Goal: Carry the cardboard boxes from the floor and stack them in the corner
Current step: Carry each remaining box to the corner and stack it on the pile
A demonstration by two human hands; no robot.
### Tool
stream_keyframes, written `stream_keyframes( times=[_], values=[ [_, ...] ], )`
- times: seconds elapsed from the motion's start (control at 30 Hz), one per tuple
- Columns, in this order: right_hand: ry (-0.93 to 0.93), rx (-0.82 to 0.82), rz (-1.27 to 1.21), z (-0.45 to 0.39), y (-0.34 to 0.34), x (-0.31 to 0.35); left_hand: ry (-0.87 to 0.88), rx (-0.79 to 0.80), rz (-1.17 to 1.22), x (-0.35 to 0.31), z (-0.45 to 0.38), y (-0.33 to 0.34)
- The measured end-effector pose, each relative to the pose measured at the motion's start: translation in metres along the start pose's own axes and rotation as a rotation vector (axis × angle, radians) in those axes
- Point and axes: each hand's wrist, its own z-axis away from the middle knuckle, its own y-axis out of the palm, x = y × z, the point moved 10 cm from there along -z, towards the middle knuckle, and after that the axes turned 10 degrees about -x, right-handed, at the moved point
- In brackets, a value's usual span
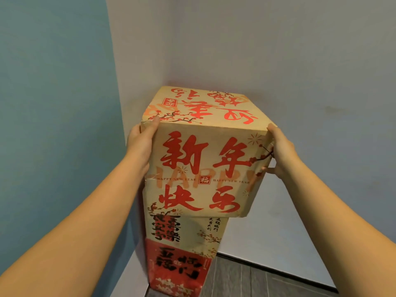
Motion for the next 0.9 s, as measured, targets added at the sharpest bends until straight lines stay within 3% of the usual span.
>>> stream_keyframes(
  times=[0.23, 0.5, 0.9],
  values=[
    [-0.094, 0.009, 0.026, -0.018, 0.000, -0.020, 0.056, 0.007, -0.036, 0.034, -0.009, 0.000],
    [0.096, 0.132, 0.120, -0.020, 0.008, -0.089, -0.088, -0.029, -0.065, 0.090, -0.015, -0.012],
    [0.070, 0.094, 0.054, -0.029, 0.018, -0.068, -0.090, 0.040, -0.050, 0.080, -0.038, -0.001]
  ],
)
